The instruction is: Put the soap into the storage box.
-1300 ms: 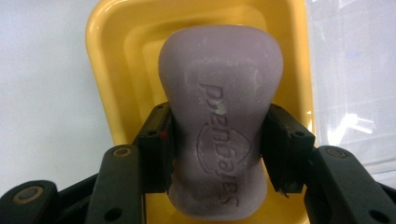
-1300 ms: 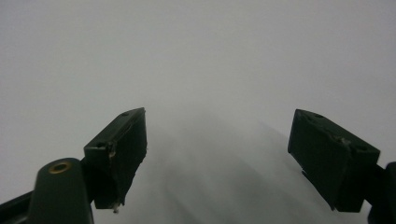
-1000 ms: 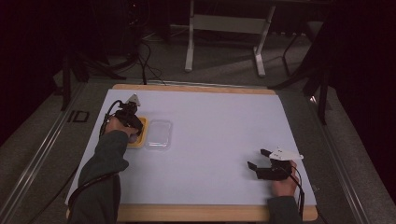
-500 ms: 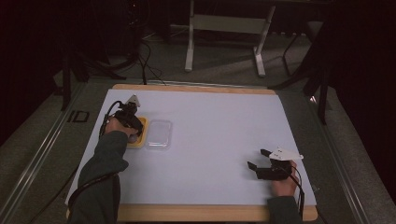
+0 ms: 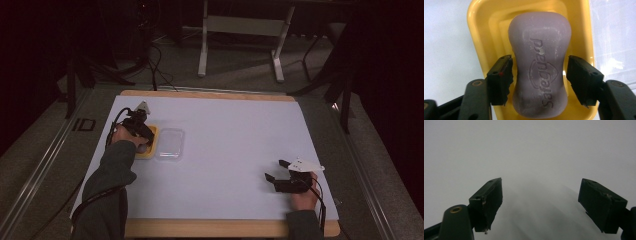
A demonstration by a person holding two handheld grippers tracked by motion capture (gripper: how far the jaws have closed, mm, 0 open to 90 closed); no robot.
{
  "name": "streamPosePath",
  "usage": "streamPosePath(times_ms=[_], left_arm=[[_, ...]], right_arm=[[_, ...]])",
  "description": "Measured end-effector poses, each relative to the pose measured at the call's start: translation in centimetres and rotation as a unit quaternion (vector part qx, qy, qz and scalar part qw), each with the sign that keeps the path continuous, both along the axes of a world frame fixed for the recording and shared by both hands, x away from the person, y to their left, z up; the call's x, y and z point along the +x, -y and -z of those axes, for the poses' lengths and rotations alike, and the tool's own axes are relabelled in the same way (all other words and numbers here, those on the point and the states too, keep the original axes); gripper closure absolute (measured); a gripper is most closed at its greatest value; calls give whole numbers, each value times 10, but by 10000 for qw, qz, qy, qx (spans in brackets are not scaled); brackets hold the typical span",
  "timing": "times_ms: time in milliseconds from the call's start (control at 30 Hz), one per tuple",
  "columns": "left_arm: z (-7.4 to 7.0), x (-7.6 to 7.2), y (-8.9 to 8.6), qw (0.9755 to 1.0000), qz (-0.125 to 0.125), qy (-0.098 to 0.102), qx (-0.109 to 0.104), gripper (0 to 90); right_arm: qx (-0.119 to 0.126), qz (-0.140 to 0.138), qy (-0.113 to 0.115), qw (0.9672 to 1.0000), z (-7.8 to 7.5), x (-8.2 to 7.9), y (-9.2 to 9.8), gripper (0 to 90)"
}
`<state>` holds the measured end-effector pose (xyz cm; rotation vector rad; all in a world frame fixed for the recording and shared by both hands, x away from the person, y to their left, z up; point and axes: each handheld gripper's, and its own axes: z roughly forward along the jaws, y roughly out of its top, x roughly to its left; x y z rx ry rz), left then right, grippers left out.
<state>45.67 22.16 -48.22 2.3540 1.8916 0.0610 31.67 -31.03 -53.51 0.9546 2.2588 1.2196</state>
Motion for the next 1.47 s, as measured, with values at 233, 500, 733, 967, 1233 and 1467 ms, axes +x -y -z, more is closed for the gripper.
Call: streamPosePath(times_ms=[233, 500, 733, 967, 1233, 1467], left_arm=[[-2, -2, 0, 10000, 60, 14, 25, 337], [-6, -3, 0, 9999, 90, 81, 55, 319], [-15, -6, 3, 9995, 182, 258, 46, 325], [-20, -10, 7, 9986, 281, 444, -28, 337], [-26, -18, 16, 9953, 612, 729, -174, 344], [-34, -39, 29, 9840, 1039, 1338, -561, 359]], right_arm=[[-2, 0, 1, 10000, 0, 0, 0, 192], [-5, 0, 2, 10000, 0, 0, 0, 192], [-25, 1, -3, 10000, 0, 0, 0, 192], [-43, 2, 0, 10000, 0, 0, -1, 192], [-54, -1, 3, 10000, 0, 0, -1, 192], [-36, 3, -21, 10000, 0, 0, -1, 192]])
